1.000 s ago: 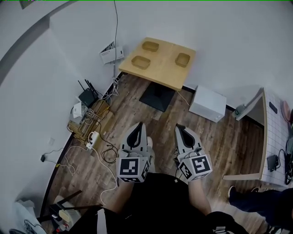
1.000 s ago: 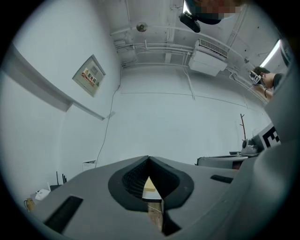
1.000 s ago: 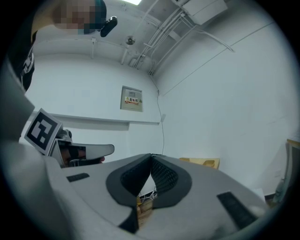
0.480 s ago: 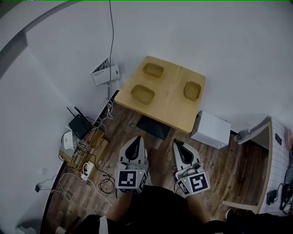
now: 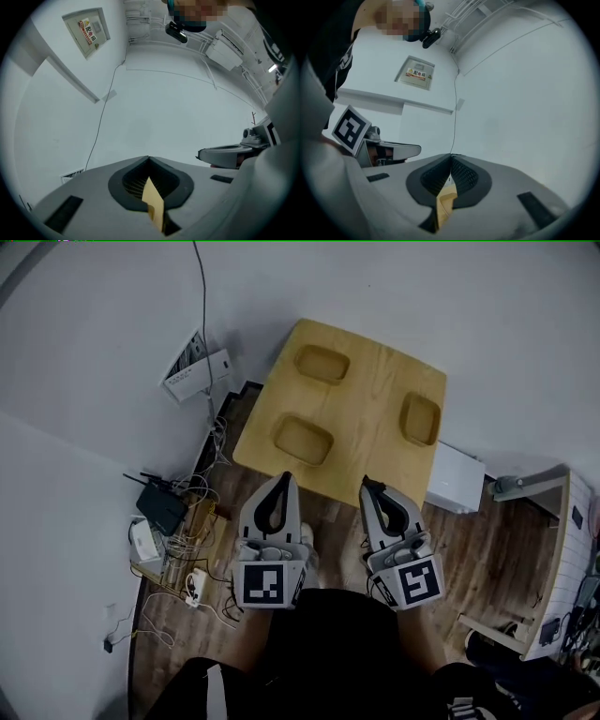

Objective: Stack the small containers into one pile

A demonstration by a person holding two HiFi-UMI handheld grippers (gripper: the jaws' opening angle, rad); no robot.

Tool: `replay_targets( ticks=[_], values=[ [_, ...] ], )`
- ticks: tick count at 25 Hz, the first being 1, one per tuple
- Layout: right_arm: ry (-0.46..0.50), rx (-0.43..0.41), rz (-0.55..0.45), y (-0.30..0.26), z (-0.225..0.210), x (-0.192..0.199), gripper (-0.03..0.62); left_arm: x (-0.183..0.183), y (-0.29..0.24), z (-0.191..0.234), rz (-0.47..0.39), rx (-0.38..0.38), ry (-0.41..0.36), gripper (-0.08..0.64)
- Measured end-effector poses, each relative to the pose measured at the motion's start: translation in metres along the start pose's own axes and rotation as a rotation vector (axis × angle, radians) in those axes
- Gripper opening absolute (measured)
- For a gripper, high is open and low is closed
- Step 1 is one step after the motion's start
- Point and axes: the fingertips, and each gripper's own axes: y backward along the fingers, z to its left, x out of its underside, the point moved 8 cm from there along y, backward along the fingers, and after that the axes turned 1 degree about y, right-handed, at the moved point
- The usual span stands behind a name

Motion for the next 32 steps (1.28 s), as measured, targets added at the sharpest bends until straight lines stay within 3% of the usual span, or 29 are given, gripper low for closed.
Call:
replay_targets(
  ticks=[5, 9, 13, 19, 27, 32],
  values=[
    [-0.021, 0.059, 0.042, -0.018, -0.023, 0.013, 0.003, 0.016, -0.038, 0.024, 0.052, 0.043, 0.012, 0.003],
    [-0.04, 0.095, 0.016, -0.028, -0.035, 0.012, 0.003, 0.015, -0.051, 0.021, 0.065, 0.071, -0.005, 0.003],
    [-0.069, 0.103, -0.01, -0.038, -0.046, 0.01, 0.003, 0.011, -0.067, 0.014, 0.074, 0.13, 0.032, 0.003],
    [-0.099, 0.061, 0.019, -0.058, -0.051, 0.017, 0.003, 0.007, -0.077, 0.019, 0.085, 0.1, 0.044, 0.003],
    [-0.127, 0.025, 0.111, -0.076, -0.057, 0.037, 0.005, 0.031, -0.094, 0.033, 0.162, 0.072, 0.066, 0.003],
    [-0.152, 0.032, 0.202, -0.086, -0.061, 0.066, 0.005, 0.052, -0.106, 0.051, 0.232, 0.083, 0.02, 0.005]
  ],
)
